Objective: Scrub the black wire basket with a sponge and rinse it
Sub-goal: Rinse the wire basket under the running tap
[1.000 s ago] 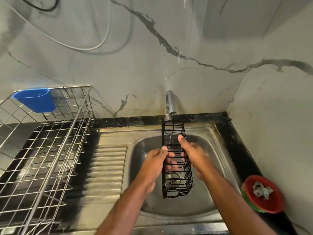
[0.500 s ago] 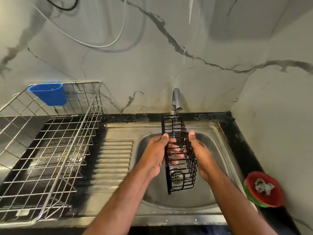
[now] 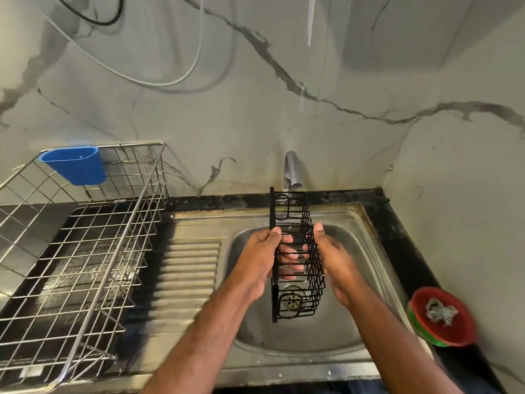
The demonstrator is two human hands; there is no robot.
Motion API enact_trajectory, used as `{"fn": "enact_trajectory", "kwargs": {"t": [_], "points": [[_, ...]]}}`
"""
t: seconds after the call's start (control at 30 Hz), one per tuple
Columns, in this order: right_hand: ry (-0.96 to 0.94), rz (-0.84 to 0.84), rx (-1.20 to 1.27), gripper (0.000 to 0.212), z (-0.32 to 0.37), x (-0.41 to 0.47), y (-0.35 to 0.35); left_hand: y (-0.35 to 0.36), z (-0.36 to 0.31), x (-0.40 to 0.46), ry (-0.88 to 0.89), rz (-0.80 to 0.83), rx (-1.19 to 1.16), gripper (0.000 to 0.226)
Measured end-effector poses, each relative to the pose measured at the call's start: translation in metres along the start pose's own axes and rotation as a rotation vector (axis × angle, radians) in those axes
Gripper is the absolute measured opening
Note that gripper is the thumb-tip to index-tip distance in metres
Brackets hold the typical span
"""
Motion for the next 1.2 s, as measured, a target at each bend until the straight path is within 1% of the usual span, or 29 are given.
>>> {"fn": "enact_trajectory", "kwargs": {"t": [0.1,0.37,0.53,0.63,0.8,1.07,1.2], "points": [[-0.006,0.032,-0.006,0.062,-0.003,0.002,0.004,-0.001,0.001,0.0,0.002,-0.004,0.004,0.037],[-0.026,0.063,0.028,0.05,0.003,0.003,0.012,-0.005,0.003,-0.001,0.007,-0.011,-0.011,0.034],[-0.036,0.095,0.041,0.052,0.002,0.003,0.015,-0.007,0.005,-0.001,0.007,-0.025,-0.026,0.035],[-0.027,0.092,0.059,0.054,0.0,0.004,0.014,-0.006,0.006,-0.002,0.01,-0.027,-0.02,0.034],[-0.044,0.089,0.088,0.05,0.001,0.006,0.01,-0.004,0.008,0.002,0.017,-0.029,0.0,0.034],[-0.063,0.058,0.044,0.05,0.001,0.006,0.003,0.0,0.009,0.006,0.009,-0.044,0.03,0.035],[-0.065,0.041,0.033,0.044,-0.001,0.005,-0.003,0.001,0.01,0.009,0.002,-0.057,0.037,0.035]]}}
Point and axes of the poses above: each hand's wrist, its own x-axis towards the middle knuckle, its own y-axis out of the palm, z = x × y, the point moved 6 cm from there along x, towards the middle knuckle, and after that the axes turned 6 degrees about -y, right-handed, at the moved point
